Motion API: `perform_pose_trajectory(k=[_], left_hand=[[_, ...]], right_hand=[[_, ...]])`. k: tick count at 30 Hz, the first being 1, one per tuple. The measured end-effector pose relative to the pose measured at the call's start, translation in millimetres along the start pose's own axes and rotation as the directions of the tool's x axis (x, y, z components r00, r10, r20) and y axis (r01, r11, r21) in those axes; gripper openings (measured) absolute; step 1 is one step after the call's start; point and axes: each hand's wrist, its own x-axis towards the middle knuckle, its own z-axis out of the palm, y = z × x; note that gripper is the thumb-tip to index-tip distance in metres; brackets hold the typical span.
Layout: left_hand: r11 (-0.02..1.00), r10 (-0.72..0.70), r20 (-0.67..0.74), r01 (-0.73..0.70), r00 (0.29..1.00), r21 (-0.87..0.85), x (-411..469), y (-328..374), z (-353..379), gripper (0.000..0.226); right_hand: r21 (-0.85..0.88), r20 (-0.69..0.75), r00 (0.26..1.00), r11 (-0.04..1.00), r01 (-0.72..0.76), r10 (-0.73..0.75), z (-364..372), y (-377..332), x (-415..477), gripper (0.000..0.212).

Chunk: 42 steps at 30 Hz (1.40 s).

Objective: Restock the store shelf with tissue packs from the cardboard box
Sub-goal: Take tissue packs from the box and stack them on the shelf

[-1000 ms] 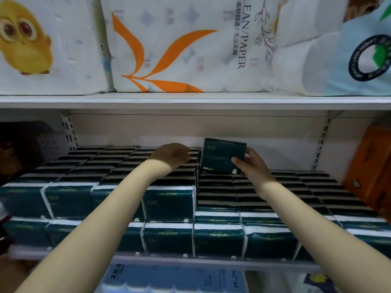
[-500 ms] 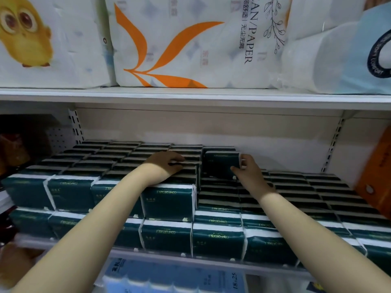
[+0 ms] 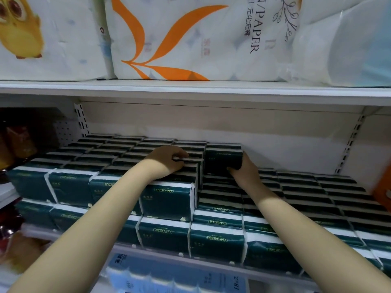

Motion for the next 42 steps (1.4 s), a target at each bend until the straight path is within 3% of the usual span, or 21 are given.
perform_pose_trajectory(k=[5,9,15,18,25,35,42], left_hand=[[0.999,-0.03,-0.047,0.028,0.998,-0.041,4,12,4,0.033],[0.982,-0.076,-0.139,0.05,0.987,-0.183,0,22,9,0.034],[0.893,-0.023,-0.307,-0.118,0.952,-0.434,-33,36,4,0.035],[0.833,0.048,-0.297,-0.202,0.954,-0.515,-59,38,-6,0.036],[0.725,0.191,-0.275,-0.325,0.942,-0.607,-130,34,-21,0.036],[0.651,0.267,-0.198,-0.328,0.943,-0.685,-196,65,-17,0.037],[0.609,0.304,-0.139,-0.304,0.942,-0.733,-226,124,11,0.035]], right_hand=[[0.01,0.082,0.996,0.999,-0.046,0.045,-9,-2,-2,0.074],[0.115,-0.027,1.0,0.993,-0.006,0.01,-14,-14,-22,0.077],[0.307,-0.159,0.987,0.95,0.052,-0.002,-10,-56,-67,0.052],[0.404,-0.2,0.98,0.913,0.064,0.02,-7,-78,-106,0.047],[0.383,-0.314,0.948,0.921,0.07,0.058,2,-106,-206,0.048],[0.357,-0.435,0.896,0.93,0.083,0.087,-37,-109,-301,0.047],[0.357,-0.51,0.85,0.932,0.067,0.134,-89,-82,-352,0.043]])
